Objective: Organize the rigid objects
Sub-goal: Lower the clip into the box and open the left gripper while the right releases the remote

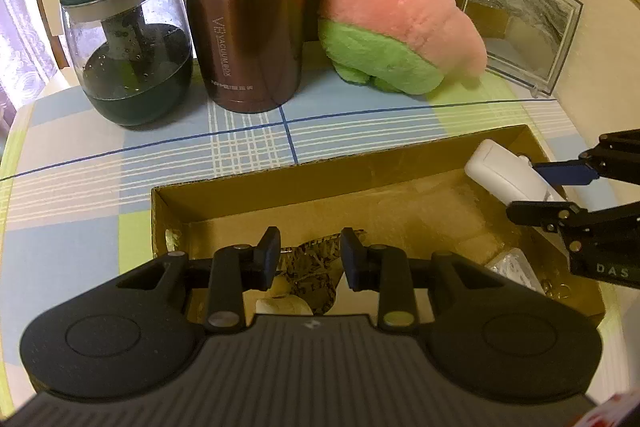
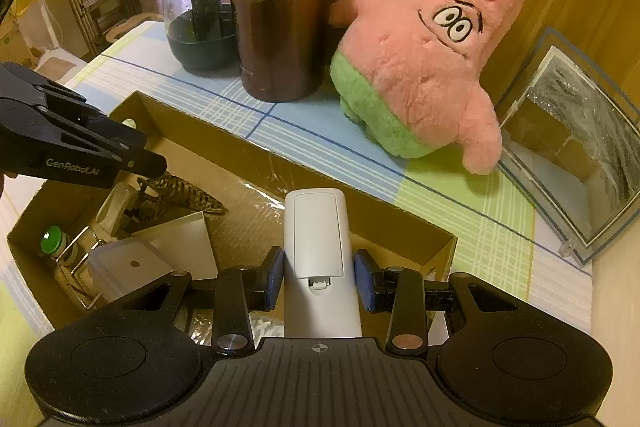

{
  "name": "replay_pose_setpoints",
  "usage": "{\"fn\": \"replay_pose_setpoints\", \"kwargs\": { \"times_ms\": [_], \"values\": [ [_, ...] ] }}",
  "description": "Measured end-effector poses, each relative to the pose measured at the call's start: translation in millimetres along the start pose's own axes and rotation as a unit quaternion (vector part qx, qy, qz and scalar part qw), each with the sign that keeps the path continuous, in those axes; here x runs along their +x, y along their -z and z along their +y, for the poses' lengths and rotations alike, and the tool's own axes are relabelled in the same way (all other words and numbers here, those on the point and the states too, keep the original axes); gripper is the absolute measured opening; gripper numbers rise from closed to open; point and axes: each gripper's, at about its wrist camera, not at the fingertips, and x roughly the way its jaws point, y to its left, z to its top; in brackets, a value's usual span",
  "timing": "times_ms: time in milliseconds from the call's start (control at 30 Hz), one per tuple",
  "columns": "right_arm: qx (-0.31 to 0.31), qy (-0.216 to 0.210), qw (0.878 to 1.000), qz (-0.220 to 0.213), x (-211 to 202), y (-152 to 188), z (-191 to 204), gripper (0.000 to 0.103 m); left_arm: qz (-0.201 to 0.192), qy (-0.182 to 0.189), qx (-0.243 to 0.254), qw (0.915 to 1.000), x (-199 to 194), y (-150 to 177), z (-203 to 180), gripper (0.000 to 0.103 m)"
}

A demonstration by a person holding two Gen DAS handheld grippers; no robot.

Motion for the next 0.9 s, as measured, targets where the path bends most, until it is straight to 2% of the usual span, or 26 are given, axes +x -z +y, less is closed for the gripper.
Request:
{"fn": "replay_pose_setpoints", "kwargs": {
  "times_ms": [567, 633, 733, 800, 900],
  "values": [
    [0.0, 0.021, 1.0, 0.004, 9, -5, -2, 0.035, 0.001, 0.007, 0.004, 1.0, 0, 4, -1, 0.027],
    [0.015, 0.015, 1.0, -0.001, 8, -4, -7, 0.036, 0.0, 0.006, 0.002, 1.0, 0, 4, -1, 0.03],
    [0.027, 0.013, 1.0, -0.008, 6, -4, -10, 0.056, -0.002, 0.002, -0.001, 1.0, 0, 6, 0, 0.044],
    [0.027, 0.011, 1.0, -0.008, 5, -4, -10, 0.056, -0.001, 0.002, -0.002, 1.0, 0, 6, 0, 0.051],
    [0.026, 0.014, 1.0, -0.006, 5, -3, -9, 0.057, 0.002, 0.002, 0.003, 1.0, 0, 7, -1, 0.052]
  ]
}}
